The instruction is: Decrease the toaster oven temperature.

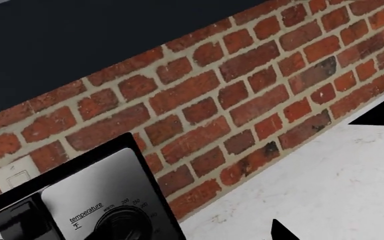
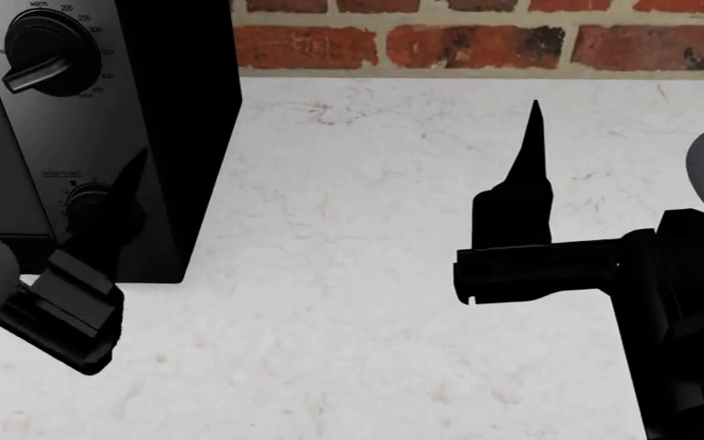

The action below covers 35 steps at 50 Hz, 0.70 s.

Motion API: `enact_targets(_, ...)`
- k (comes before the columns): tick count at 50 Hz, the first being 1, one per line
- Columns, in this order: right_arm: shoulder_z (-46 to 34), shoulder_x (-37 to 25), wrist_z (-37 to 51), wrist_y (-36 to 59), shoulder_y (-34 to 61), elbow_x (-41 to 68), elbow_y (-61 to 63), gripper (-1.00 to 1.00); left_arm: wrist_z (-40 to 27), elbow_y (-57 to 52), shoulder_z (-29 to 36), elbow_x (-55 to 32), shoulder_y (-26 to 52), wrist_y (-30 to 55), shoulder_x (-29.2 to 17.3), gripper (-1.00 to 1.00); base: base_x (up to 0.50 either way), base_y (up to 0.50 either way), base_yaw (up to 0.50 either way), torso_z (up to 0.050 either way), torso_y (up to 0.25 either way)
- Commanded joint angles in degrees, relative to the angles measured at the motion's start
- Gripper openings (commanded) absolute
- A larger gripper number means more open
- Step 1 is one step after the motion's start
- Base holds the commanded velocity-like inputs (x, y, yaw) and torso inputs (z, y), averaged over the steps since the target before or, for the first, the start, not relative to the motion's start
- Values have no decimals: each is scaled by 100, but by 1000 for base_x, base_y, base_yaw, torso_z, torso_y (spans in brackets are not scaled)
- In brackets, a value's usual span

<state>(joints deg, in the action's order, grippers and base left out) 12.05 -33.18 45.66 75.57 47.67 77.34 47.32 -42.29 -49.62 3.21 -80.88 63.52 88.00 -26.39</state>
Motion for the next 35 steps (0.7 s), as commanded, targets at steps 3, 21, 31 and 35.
enact_targets(3, -67, -54, -103, -120, -105, -132, -37, 100, 1623, -721, 2155, 1678, 1145, -528, -1405, 100, 0, 0, 0, 0, 0)
enact_targets(21, -140, -80, -104, -231, -146, -124, -61, 100, 3501, -3, 5045, 4368, 2550, -2014, -2328, 100, 0, 0, 0, 0, 0)
enact_targets(31, -180, -80, -146, -312, -186, -162, -99, 100, 4093, 540, 5974, 5283, 2823, -2620, -2534, 100, 0, 0, 0, 0, 0)
enact_targets(35, -197, -86, -140, -331, -197, -165, -99, 100, 4241, 706, 6052, 5345, 2891, -2704, -2536, 100, 0, 0, 0, 0, 0)
